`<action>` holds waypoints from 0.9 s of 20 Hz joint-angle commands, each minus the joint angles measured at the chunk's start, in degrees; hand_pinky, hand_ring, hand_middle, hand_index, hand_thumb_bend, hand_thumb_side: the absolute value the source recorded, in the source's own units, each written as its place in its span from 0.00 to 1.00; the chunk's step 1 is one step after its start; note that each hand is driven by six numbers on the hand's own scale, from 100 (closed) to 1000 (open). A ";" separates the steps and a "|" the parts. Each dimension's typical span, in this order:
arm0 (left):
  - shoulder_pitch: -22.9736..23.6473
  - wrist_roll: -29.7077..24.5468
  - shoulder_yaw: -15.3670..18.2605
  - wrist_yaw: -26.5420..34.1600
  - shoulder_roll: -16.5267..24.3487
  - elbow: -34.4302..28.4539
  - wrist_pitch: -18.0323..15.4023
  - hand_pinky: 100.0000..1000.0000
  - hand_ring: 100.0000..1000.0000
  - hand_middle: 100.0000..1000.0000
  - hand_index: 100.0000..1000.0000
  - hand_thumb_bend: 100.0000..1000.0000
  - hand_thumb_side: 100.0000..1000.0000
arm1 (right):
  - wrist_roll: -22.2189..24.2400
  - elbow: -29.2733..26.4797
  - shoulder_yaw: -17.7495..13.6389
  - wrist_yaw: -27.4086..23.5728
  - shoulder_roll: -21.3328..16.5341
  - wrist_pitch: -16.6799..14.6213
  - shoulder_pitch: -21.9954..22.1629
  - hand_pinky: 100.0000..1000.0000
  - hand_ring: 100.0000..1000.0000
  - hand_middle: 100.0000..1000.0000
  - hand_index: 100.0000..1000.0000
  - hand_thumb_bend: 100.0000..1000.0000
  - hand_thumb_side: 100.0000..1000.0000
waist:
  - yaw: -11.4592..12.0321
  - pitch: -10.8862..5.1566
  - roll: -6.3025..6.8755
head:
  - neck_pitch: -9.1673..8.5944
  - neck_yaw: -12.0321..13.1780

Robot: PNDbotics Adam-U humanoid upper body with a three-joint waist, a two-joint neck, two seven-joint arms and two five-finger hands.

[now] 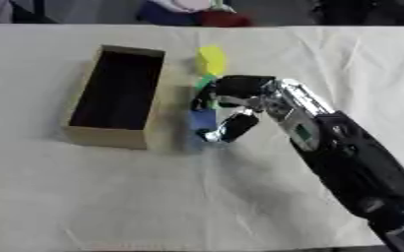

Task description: Pick up objects on the table and place them in the box.

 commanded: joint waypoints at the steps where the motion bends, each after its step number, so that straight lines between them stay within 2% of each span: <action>1: -0.53 -0.20 0.16 -0.07 0.88 -0.94 -0.10 0.70 0.57 0.69 0.79 0.00 0.74 | -0.67 -0.96 0.33 2.53 -0.38 -1.39 -0.30 0.86 0.87 0.68 0.92 0.28 0.67 | -0.08 -0.61 0.31 | 0.29 -0.05; 7: -0.51 -0.24 0.17 -0.04 0.90 -0.94 -0.05 0.71 0.57 0.69 0.79 0.00 0.74 | -1.59 -1.57 0.10 3.59 -0.50 -2.40 0.17 0.86 0.85 0.66 0.93 0.25 0.70 | -0.21 -0.65 0.31 | 0.29 -0.05; 10: -0.50 -0.23 0.19 -0.09 0.88 -0.94 -0.01 0.71 0.57 0.69 0.79 0.00 0.74 | -1.39 -1.50 0.07 2.70 -0.60 -2.11 0.44 0.85 0.85 0.61 0.94 0.22 0.70 | -0.20 -0.57 0.31 | 0.29 -0.07; 11: -0.52 -0.25 0.18 -0.10 0.88 -0.94 -0.01 0.71 0.57 0.69 0.79 0.00 0.74 | -1.32 -1.44 0.03 2.28 -0.66 -1.90 0.52 0.84 0.83 0.57 0.94 0.19 0.69 | -0.19 -0.55 0.31 | 0.29 -0.07; 18: -0.51 -0.32 0.13 -0.16 0.84 -0.94 -0.02 0.71 0.58 0.69 0.79 0.00 0.74 | -1.77 -1.64 0.00 2.27 -0.83 -0.12 0.89 0.81 0.79 0.48 0.90 0.19 0.68 | -0.23 -0.45 0.41 | 0.29 -0.24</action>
